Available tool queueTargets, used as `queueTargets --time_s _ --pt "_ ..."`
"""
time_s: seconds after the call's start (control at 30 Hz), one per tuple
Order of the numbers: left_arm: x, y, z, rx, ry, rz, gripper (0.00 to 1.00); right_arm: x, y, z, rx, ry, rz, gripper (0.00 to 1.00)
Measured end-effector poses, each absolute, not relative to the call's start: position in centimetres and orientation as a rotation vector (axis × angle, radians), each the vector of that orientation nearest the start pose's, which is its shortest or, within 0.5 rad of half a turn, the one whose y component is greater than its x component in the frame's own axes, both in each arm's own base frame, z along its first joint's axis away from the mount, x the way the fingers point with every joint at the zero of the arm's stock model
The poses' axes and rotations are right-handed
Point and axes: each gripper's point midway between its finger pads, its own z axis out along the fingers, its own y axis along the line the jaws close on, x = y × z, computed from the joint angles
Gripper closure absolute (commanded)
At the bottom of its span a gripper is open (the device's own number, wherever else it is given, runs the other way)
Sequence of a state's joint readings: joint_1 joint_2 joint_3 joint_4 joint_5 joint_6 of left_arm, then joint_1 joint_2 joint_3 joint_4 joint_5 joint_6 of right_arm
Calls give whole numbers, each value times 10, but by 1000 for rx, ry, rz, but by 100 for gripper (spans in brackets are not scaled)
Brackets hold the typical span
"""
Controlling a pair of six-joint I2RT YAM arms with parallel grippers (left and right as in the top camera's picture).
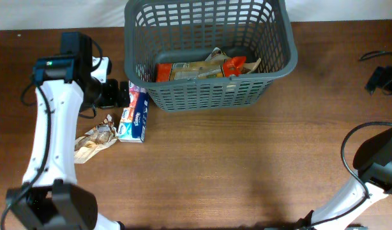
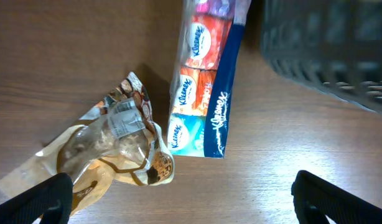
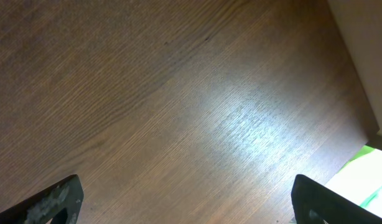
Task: Pack container
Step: 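Reach the left gripper down toward the Kleenex tissue multipack, then close the left gripper on the tissue multipack's blue edge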
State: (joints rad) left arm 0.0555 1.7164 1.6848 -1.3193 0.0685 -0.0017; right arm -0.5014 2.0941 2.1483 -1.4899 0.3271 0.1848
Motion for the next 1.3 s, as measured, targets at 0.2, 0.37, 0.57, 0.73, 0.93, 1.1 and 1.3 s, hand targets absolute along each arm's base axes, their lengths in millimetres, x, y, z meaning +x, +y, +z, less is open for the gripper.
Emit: queueTargets --time_s 0.2,0.37,0.57,0.73,0.93,1.1,1.3 --pt "351 7 143 -8 3044 -107 1 346 -253 181 1047 2829 -524 1" --pt "347 6 116 58 3089 -112 1 346 -253 181 1046 2828 -524 1" --pt "343 2 100 161 3093 -144 1 346 -253 181 1046 2828 -524 1" --pt "339 -6 91 259 3083 -220 1 346 -253 181 1047 2828 -524 1" --pt "334 -11 72 310 3078 -258 1 346 -253 181 1045 2829 -524 1" --pt "325 -11 54 291 3098 -261 1 347 -253 181 1047 2827 -524 1" --pt "334 -9 51 216 3075 -216 1 347 -253 181 1047 2827 -524 1"
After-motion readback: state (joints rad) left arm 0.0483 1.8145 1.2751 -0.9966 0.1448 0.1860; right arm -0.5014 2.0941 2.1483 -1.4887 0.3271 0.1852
